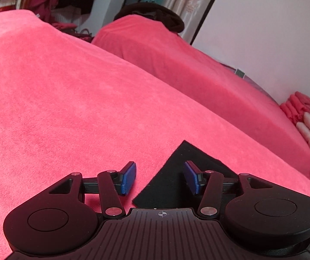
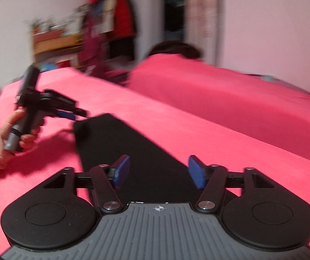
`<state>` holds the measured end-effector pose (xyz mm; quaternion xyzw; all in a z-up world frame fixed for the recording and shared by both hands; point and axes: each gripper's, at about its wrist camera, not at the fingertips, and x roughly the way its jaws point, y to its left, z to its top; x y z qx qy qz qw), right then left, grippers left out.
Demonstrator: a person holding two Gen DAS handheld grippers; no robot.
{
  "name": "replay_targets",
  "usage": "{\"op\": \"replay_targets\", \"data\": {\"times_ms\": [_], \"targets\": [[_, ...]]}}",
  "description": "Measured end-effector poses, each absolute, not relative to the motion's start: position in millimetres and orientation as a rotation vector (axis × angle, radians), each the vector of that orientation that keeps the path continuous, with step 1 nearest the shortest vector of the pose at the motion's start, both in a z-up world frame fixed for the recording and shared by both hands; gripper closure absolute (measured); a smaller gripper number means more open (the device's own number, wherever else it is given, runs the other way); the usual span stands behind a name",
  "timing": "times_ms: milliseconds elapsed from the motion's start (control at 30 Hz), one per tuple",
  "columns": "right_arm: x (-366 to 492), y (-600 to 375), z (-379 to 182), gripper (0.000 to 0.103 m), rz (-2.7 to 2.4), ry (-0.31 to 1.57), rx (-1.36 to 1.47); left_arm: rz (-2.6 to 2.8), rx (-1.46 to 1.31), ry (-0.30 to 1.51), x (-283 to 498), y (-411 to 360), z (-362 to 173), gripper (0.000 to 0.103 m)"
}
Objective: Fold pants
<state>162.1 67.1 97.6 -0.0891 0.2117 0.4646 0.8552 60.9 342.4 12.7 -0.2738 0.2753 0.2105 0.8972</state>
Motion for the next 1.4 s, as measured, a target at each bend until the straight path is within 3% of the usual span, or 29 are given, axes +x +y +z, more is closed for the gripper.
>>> {"op": "replay_targets", "data": {"times_ms": [300,533,567,600,633,733,900,967,1100,1233,1400], "targets": [[273.0,221.8,85.3,0.054,1.058,0.573,-0.269,0.315,-0.615,0.627,68.9,361.9,-0.3,0.0],[282.4,243.0,40.4,0.051,1.025,0.669,-0.329,0.283,-0.597,0.674,79.0,357.8,-9.7,0.0],[281.2,243.0,39.8,0.056,1.034,0.663,-0.332,0.283,-0.599,0.673,80.2,358.8,-10.2,0.0],[279.6,242.1,41.9,0.086,1.056,0.657,-0.331,0.284,-0.6,0.673,83.9,358.5,-9.5,0.0],[277.7,242.4,45.4,0.097,1.052,0.646,-0.337,0.285,-0.598,0.672,82.0,358.9,-10.3,0.0],[275.8,240.1,60.4,0.097,1.023,0.557,-0.312,0.293,-0.586,0.672,83.6,357.8,-11.5,0.0],[278.6,252.3,37.6,0.095,0.99,0.604,-0.377,0.308,-0.527,0.678,88.1,348.2,-14.1,0.0],[275.9,241.5,50.6,0.087,0.983,0.589,-0.339,0.319,-0.496,0.682,89.5,344.8,-14.8,0.0],[268.7,183.0,94.4,0.061,0.91,0.484,-0.227,0.338,-0.469,0.69,91.5,341.6,-14.4,0.0],[251.8,104.1,107.9,0.06,0.812,0.442,-0.2,0.394,-0.453,0.66,79.2,341.3,2.4,0.0],[218.8,15.3,80.3,0.06,0.731,0.453,-0.248,0.335,-0.487,0.553,61.4,333.4,27.0,0.0]]}}
